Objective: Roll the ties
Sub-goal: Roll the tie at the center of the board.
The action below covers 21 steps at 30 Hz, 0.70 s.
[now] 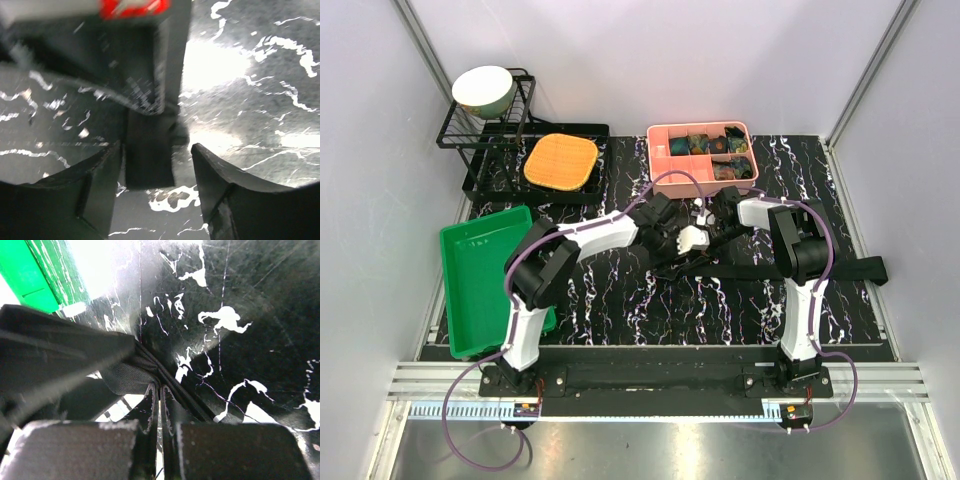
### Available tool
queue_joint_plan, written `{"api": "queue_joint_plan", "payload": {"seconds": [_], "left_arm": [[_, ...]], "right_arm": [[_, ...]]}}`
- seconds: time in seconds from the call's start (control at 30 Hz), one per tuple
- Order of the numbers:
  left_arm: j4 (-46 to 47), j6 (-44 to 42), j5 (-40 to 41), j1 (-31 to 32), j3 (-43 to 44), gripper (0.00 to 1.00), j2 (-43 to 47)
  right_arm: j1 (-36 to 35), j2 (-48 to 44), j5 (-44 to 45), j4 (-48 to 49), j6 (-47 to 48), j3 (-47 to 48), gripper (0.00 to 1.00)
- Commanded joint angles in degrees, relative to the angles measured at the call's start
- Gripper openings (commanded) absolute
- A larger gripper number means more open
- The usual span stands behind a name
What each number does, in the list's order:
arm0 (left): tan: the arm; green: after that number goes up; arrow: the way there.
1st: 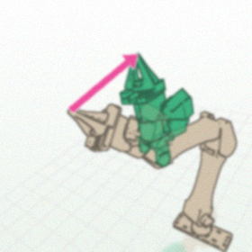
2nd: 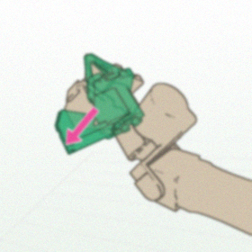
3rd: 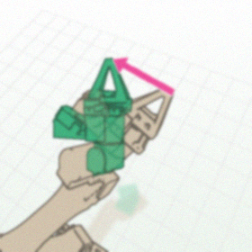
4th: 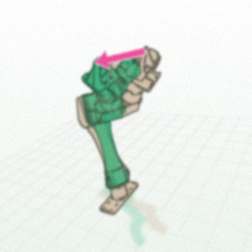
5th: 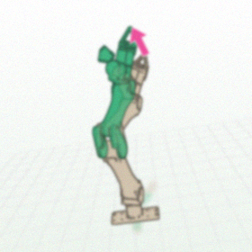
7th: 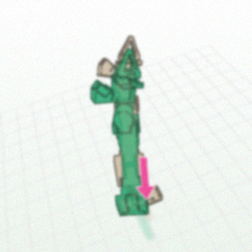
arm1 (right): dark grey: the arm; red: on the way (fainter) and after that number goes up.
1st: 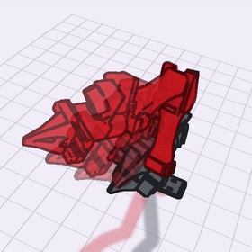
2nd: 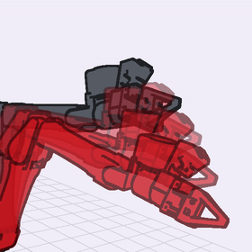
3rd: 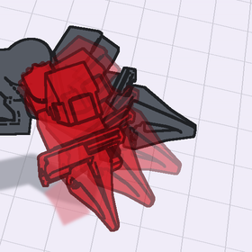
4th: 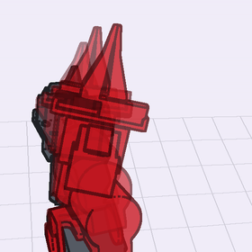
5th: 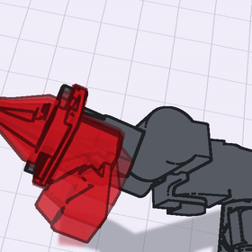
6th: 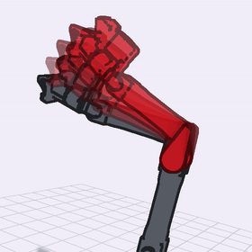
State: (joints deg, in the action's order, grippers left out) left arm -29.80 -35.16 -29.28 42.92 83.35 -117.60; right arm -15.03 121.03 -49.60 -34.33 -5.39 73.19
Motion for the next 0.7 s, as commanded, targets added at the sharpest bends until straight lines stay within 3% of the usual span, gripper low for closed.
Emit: {"api": "queue_joint_plan", "payload": {"seconds": [0.0, 0.13, 0.27, 0.47, 0.67], "left_arm": [[1.24, -1.23, 1.23, 1.12, 1.99, 0.56, -0.26], [0.8, -2.02, 2.29, 1.29, 0.59, 0.38, -0.09], [0.71, -2.46, 4.05, 1.47, -2.14, 0.23, 0.36], [1.15, -1.76, 5.81, 1.47, -4.6, 0.2, 0.97], [1.59, -1.14, 6.51, 1.56, -4.51, 0.19, 0.44]], "right_arm": [[-1.06, -0.53, 3.81, 0.49, 2.66, -0.06, 0.0], [-0.97, -0.89, 2.76, -0.65, 2.05, 0.72, 0.03], [-0.62, -2.11, 1.53, -1.53, -0.4, 1.43, 0.14], [1.84, -3.78, -2.42, -2.5, -4.19, 1.08, 0.35], [2.46, -4.58, -6.38, -2.32, -5.33, -1.2, 0.36]]}}
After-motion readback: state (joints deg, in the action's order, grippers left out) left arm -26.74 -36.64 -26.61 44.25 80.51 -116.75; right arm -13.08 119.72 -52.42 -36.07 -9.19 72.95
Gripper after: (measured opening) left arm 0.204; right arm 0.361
